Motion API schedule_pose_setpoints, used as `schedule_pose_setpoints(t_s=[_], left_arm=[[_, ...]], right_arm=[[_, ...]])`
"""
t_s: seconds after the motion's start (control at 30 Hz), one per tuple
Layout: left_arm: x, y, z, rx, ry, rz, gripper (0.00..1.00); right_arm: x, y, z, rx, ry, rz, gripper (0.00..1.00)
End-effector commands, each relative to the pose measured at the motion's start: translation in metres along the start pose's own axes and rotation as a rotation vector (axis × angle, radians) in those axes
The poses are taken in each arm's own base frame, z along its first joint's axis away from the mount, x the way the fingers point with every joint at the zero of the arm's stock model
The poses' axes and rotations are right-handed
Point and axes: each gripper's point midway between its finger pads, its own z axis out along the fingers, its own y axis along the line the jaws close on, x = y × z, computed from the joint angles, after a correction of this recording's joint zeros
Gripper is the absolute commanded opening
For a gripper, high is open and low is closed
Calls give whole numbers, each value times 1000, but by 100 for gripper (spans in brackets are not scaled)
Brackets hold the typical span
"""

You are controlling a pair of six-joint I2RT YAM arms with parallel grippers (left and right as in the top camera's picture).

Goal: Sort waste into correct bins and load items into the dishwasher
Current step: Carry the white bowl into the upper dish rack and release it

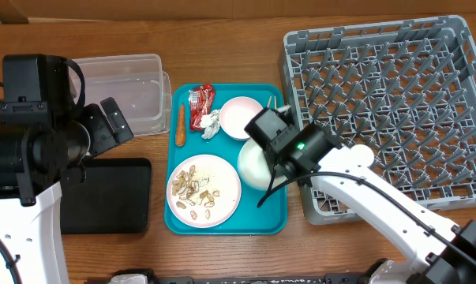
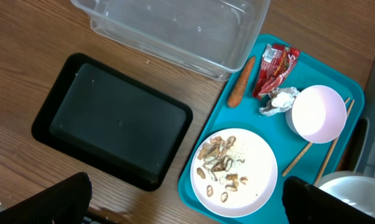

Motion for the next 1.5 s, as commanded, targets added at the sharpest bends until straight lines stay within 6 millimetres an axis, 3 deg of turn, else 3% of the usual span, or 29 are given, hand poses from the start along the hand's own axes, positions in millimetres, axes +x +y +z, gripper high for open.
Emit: schedule_pose_setpoints(t_s=[0.0, 0.13, 0.23, 0.33, 0.43, 0.53, 0.63, 0.83, 1.1, 1.23, 1.47], left_arm=[[-2, 1, 0, 0, -4, 10, 100], [-2, 1, 0, 0, -4, 10, 100], [-1, 1, 0, 0, -4, 9, 100], [-1, 1, 0, 0, -4, 10, 100], [-1, 1, 0, 0, -3, 10, 100], [-2, 1, 0, 0, -4, 10, 100], [-2, 1, 0, 0, -4, 10, 100], [-1, 1, 0, 0, -4, 10, 100], [-2, 1, 0, 0, -4, 10, 100], [-1, 1, 0, 0, -4, 10, 100], [-2, 1, 0, 0, -4, 10, 100]], right_arm=[[-46, -93, -37, 429, -287, 294, 4], [-57, -152, -56, 664, -428, 473, 4], [-66, -181, -57, 719, -483, 600, 4], [-76, -202, -53, 729, -526, 712, 4], [-96, -217, -49, 751, -544, 685, 4], [-115, -218, -39, 784, -528, 570, 4], [-128, -216, -17, 863, -457, 401, 4], [-124, -214, 22, 1016, -342, 273, 4], [-118, -229, 30, 1057, -303, 281, 4], [-119, -220, 45, 962, -289, 261, 4], [-112, -216, 53, 954, -272, 241, 4]])
